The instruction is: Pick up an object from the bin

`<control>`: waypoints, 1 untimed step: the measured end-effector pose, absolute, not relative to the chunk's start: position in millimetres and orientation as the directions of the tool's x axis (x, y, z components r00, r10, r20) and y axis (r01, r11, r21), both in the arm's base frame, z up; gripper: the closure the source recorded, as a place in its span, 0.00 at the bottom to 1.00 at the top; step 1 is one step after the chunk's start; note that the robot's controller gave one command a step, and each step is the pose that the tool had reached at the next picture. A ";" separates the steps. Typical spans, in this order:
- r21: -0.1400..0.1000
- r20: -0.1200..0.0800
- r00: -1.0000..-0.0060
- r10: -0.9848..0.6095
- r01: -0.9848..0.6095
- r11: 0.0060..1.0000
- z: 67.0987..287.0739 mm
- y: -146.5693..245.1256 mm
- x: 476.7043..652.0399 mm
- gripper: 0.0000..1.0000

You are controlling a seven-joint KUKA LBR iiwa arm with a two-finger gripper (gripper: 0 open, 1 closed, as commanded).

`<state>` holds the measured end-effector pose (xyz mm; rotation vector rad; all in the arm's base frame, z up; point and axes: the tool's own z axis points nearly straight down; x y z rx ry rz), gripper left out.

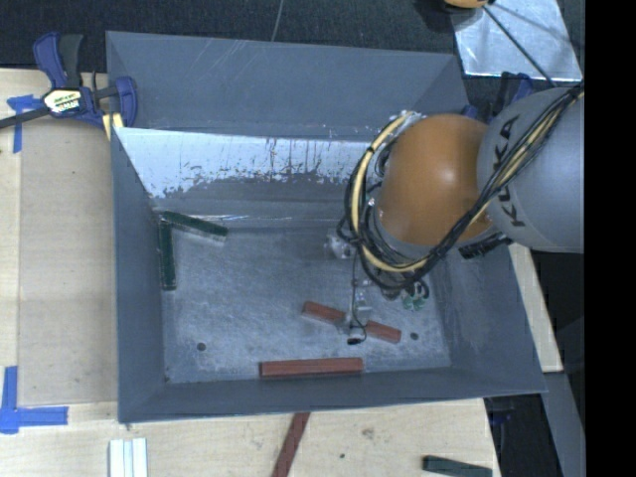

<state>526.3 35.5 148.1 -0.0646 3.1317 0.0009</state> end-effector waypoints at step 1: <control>0.000 -0.002 -0.945 -0.326 -0.326 0.945 86.8 11.2 523.4 1.00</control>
Offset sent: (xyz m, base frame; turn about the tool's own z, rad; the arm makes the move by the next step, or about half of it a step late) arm 0.0000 0.0000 0.0000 0.0000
